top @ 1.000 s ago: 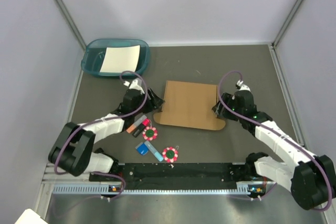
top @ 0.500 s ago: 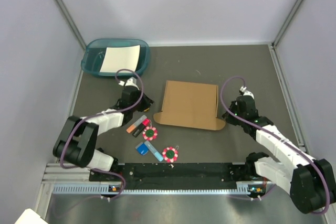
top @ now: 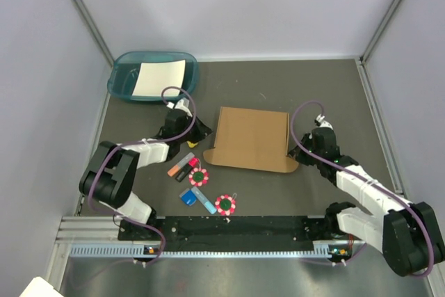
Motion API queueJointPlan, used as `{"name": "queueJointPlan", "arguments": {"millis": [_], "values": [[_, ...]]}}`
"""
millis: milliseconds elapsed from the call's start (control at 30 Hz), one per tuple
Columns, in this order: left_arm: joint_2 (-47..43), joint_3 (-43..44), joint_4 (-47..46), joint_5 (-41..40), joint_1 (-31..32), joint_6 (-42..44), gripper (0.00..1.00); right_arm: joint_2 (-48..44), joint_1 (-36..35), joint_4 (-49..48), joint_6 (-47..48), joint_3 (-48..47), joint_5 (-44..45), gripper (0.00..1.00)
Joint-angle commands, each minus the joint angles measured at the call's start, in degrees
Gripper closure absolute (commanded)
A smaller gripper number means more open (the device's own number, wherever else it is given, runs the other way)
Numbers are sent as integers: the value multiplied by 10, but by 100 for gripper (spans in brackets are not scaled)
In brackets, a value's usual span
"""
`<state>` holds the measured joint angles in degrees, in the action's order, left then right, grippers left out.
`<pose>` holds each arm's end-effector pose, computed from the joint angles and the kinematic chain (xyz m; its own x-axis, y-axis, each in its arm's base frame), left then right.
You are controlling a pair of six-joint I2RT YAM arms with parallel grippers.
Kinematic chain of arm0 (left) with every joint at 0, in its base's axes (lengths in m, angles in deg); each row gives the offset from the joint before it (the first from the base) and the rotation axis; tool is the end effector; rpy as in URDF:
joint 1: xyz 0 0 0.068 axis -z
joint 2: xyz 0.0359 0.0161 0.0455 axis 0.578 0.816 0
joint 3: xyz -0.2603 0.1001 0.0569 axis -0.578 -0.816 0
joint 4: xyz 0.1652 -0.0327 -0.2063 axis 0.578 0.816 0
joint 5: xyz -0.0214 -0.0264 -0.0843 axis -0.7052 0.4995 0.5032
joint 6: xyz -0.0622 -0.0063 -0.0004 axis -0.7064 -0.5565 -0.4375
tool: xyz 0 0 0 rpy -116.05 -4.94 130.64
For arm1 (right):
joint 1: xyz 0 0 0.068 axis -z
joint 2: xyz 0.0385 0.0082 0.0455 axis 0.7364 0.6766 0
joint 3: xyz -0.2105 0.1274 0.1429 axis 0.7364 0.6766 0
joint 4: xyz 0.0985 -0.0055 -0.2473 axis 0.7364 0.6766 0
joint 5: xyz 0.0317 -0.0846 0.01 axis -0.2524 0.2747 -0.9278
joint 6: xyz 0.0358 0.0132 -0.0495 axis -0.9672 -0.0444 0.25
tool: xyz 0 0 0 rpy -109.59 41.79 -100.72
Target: Fold the paper box
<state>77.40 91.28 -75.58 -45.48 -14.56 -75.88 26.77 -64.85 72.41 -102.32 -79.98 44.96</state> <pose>0.2937 -0.1237 0.1649 -0.7208 -0.4897 -0.4906 0.0138 0.6975 -0.7165 0.1952 0.0638 0.1761 -0.6987 0.4422 -0.5624 0.1359 0.8538 0.5025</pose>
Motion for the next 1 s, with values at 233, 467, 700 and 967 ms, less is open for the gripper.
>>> {"name": "queueJointPlan", "arguments": {"millis": [233,467,700,967], "values": [[34,17,-54,34,-1,-11,100,-1,5,-50,-11,7,-6,100],[19,5,-38,10,-1,-6,100,-3,5,-50,-9,8,-4,100],[3,-20,-57,30,3,-10,100,-2,5,-52,-7,6,-2,100],[-8,-45,-92,58,6,-19,100,3,5,-63,-7,9,-15,100]]}}
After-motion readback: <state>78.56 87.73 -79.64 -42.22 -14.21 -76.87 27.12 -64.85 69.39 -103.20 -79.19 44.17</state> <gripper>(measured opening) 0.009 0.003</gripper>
